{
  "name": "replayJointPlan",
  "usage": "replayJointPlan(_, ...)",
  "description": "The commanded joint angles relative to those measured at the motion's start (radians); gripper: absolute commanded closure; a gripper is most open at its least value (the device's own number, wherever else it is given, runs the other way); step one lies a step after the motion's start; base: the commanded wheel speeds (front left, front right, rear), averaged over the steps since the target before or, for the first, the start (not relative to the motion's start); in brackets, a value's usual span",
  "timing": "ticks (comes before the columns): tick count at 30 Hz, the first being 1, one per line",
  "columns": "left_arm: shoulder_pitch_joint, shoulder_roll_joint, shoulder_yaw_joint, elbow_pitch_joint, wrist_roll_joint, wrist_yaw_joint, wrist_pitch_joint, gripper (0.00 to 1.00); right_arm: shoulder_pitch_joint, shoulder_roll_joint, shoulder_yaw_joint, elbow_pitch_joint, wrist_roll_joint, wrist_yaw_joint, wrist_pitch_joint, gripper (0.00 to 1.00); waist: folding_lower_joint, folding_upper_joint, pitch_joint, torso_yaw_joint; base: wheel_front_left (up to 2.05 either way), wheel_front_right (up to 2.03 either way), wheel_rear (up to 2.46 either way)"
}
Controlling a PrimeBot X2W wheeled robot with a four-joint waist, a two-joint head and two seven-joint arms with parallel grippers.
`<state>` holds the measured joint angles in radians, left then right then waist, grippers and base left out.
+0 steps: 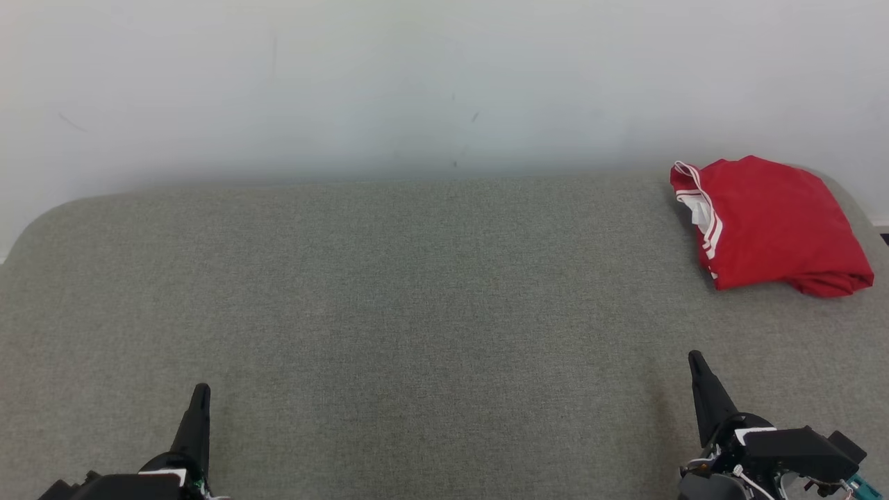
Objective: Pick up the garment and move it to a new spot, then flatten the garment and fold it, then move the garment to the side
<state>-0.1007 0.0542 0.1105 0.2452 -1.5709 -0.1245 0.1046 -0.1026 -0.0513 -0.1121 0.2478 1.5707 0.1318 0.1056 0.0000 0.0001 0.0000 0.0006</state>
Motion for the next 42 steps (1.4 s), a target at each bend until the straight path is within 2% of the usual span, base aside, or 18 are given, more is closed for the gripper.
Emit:
replayJointPlan(1, -0.010, -0.004, 0.004, 0.001, -0.025, -0.009, 0.007, 1.00, -0.008, 0.002, -0.003, -0.004, 0.020, -0.002, 0.007, 1.00, 0.0000, -0.0001, 0.001, 0.000, 0.00, 0.00, 0.00)
replayJointPlan(5, -0.014, -0.006, 0.006, 0.001, -0.048, -0.009, 0.014, 1.00, -0.011, 0.002, -0.004, -0.005, 0.049, -0.002, 0.012, 1.00, 0.0000, -0.0001, 0.003, -0.001, 0.00, 0.00, 0.00)
replayJointPlan(42, -0.014, -0.006, 0.006, 0.001, -0.044, -0.009, 0.012, 1.00, -0.009, 0.002, -0.003, -0.004, 0.043, -0.002, 0.012, 1.00, 0.0000, -0.0001, 0.003, -0.001, 0.00, 0.00, 0.00)
